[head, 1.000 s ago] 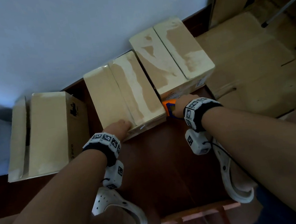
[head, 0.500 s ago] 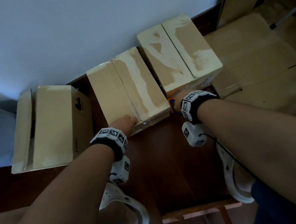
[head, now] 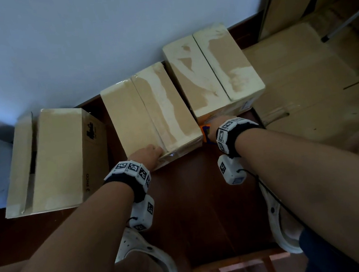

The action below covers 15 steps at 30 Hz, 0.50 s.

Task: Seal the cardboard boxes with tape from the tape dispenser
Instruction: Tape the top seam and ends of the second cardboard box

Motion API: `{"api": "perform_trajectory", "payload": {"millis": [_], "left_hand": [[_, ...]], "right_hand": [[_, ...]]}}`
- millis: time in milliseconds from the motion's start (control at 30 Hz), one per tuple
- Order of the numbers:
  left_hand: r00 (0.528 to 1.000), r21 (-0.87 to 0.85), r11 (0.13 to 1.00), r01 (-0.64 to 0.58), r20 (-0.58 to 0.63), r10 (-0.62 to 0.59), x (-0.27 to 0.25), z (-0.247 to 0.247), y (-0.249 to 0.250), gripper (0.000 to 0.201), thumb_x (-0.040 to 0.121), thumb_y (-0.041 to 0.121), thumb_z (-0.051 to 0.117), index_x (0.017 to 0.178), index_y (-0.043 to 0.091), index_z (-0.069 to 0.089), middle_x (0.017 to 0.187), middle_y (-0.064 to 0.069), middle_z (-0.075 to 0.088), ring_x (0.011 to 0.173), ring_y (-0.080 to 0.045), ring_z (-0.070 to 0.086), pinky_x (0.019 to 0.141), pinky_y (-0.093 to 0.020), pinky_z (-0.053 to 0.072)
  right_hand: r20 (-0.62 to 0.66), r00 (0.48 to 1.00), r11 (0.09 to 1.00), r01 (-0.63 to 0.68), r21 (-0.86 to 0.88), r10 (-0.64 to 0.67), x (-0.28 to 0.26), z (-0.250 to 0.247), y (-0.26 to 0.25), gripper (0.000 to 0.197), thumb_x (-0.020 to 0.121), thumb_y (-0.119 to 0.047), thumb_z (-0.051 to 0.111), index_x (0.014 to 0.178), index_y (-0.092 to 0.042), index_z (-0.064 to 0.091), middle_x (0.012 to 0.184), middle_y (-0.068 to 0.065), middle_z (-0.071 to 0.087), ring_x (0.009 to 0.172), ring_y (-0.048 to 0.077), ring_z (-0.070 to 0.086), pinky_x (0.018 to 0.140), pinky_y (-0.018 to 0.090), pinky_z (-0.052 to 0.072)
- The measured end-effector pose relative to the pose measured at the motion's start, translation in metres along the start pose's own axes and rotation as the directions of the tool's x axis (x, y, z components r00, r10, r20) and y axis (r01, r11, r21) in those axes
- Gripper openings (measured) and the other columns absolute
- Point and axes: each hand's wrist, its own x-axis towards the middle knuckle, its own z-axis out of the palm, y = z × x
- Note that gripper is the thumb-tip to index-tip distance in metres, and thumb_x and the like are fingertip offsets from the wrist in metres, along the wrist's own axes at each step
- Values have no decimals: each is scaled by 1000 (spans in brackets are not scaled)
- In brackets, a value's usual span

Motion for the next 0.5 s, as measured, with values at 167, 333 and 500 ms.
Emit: {"api": "perform_trajectory", "payload": {"millis": [167, 333, 500], "left_hand": [[1000, -5, 1000, -3, -15, 3, 2, 8, 1, 27, 98, 12, 43, 125, 12, 46, 120, -14, 46, 108, -34, 54, 86, -39, 44], [999, -8, 1000, -25, -29, 25, 6, 6, -5, 27, 98, 14, 44, 125, 9, 45, 122, -16, 46, 111, -36, 53, 88, -41, 44], [998, -27, 1000, -2, -66, 0, 5, 9, -4, 26, 97, 19, 47, 121, 9, 46, 120, -15, 49, 110, -34, 54, 90, -41, 44]], "right_hand": [[92, 992, 993, -81, -81, 88, 7, 61, 14, 14, 81, -32, 63, 86, -19, 65, 96, 9, 64, 92, 31, 63, 78, 40, 55], [75, 984, 965, -173, 199, 161, 13, 37, 15, 30, 100, -34, 41, 81, -14, 54, 70, 10, 50, 61, 23, 48, 66, 29, 41], [-3, 976, 929, -205, 309, 216, -11, 23, 43, 50, 97, -49, 37, 78, -8, 57, 79, 16, 59, 61, 25, 52, 52, 26, 35]]}}
